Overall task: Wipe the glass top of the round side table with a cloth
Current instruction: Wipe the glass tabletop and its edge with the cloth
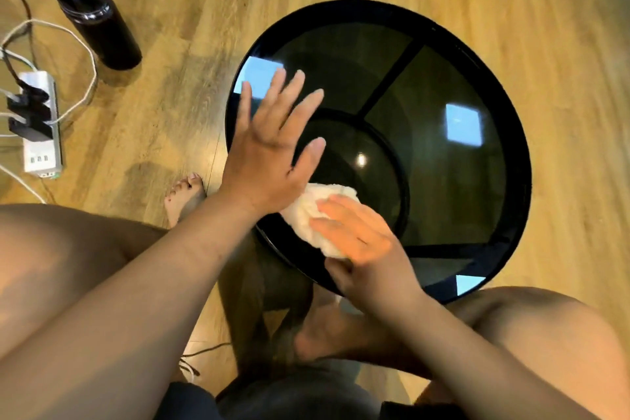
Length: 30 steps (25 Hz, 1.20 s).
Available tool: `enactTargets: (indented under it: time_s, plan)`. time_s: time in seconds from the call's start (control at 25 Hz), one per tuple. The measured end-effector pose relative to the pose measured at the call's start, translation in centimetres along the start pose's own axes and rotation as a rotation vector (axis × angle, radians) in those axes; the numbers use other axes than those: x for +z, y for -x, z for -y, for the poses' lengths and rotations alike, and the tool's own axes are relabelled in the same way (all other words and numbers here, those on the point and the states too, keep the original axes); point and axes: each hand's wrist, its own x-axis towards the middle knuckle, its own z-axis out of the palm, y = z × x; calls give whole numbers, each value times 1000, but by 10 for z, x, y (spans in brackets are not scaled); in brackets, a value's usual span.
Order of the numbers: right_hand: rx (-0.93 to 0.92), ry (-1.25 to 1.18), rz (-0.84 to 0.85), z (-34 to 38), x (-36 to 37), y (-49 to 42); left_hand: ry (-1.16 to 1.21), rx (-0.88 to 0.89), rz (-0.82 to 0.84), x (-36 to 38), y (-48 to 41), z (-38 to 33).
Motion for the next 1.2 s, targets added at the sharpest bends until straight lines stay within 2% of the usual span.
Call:
enactTargets:
  time_s: [0.08, 0.16, 0.24, 0.36, 0.44, 0.52, 0.56, 0.6, 0.68, 0.72, 0.76, 0.84, 0.92, 1.0, 1.04, 1.2]
  plan:
    - [169, 105, -22, -67, -38, 36, -266, -2, 222, 8, -7, -4]
    - [439, 159, -68, -128, -73, 48, -475, -46, 421, 20, -4, 0]
    - [652, 187, -134, -166, -85, 33, -511, -54, 479, 24, -3, 3]
    - [907, 155, -293, -183, -81, -18, -516, -46, 476, 24, -4, 3]
    - [888, 129, -351, -167, -68, -56, -530, -50, 517, 25, -6, 2]
    - [686, 76, -303, -124, -46, -89, -493, -63, 561, 21, -6, 0]
    - [542, 35, -266, -97, -32, -100, -391, -92, 546, 16, -7, 0]
    - [416, -8, -221, -67, -17, -103, -197, -164, 467, 9, -9, -1]
    - [217, -35, -105, -14, 4, -84, 216, -365, 114, -9, -11, -1]
    - [122, -24, -30, 2, 8, -64, 272, -440, -68, -15, -9, 0]
    - [31, -28, 49, 10, 8, -39, 266, -505, -173, -18, -6, 2]
    - [-105, -61, 174, 2, -2, 14, 329, -633, -171, -15, 1, 3]
    - [-184, -36, 188, -33, -20, 52, 390, -678, -108, -5, 8, 3]
    - [-120, 16, 110, -81, -42, 71, 329, -615, -73, 0, 11, 5]
    - [-25, 42, 66, -103, -53, 74, 318, -589, -72, 1, 11, 7]
    - [575, 77, -212, -142, -65, 18, 463, -637, -132, 3, 9, 13]
